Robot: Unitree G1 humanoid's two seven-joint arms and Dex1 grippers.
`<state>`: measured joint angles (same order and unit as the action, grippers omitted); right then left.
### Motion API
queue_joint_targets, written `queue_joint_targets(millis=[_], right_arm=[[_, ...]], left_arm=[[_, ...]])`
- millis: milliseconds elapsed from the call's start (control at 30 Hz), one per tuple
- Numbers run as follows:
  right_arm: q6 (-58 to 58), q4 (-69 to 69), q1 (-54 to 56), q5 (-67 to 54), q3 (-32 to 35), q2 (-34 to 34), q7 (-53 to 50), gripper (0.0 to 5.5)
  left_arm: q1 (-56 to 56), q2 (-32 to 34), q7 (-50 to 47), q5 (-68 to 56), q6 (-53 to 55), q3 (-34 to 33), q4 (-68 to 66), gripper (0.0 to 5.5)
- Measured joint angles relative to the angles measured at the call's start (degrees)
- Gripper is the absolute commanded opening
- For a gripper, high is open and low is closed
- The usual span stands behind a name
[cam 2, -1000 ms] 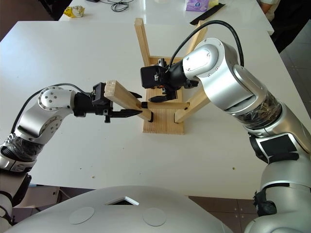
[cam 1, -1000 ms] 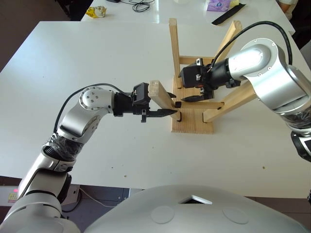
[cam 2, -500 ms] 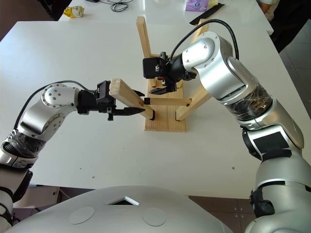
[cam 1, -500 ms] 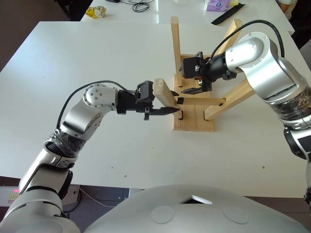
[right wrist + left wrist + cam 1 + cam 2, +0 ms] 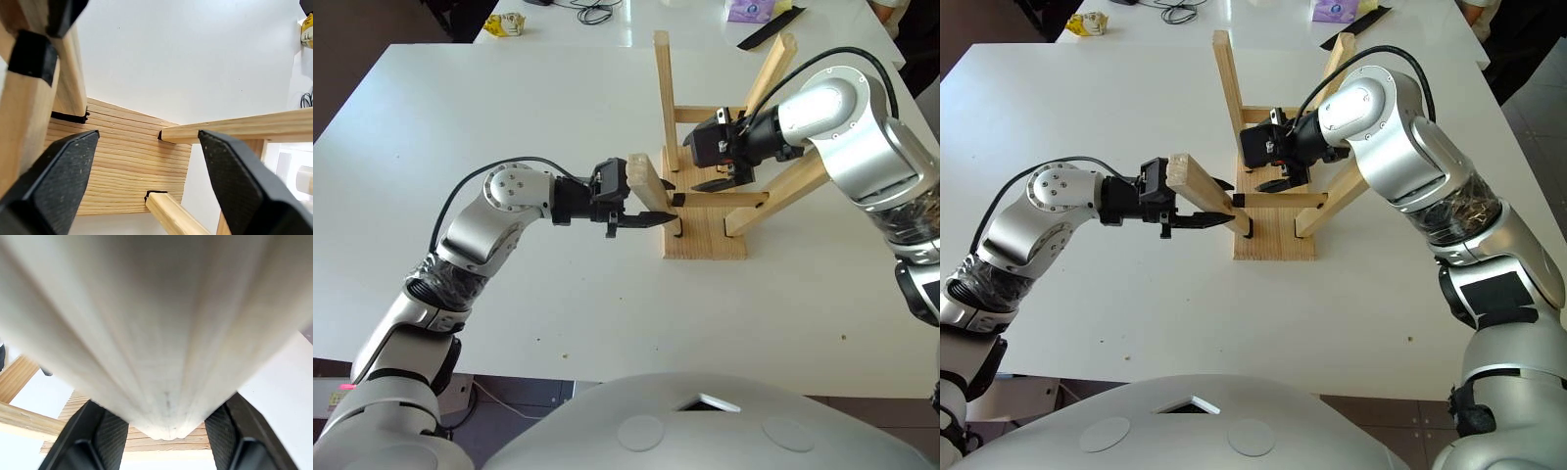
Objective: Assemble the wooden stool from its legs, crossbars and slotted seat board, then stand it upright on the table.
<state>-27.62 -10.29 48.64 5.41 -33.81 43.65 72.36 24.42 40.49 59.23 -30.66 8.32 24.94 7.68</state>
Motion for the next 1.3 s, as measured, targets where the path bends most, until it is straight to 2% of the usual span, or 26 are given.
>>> queue_joint_targets(millis=[733,1300], right_arm=[[-2.0,-3.58,-2.1,-0.45,2.12,1.75,0.48,3.76],[-1.71,-5.63,-4.96,-2.38,5.19,1.61,1.47,3.76]], left_arm=[[6.12,-2.65,6.27,-0.98,-0.76,1.39,-8.42,2.06],[2.75,-0.65,2.79,-1.03,0.33,1.41,-2.28,2.06]])
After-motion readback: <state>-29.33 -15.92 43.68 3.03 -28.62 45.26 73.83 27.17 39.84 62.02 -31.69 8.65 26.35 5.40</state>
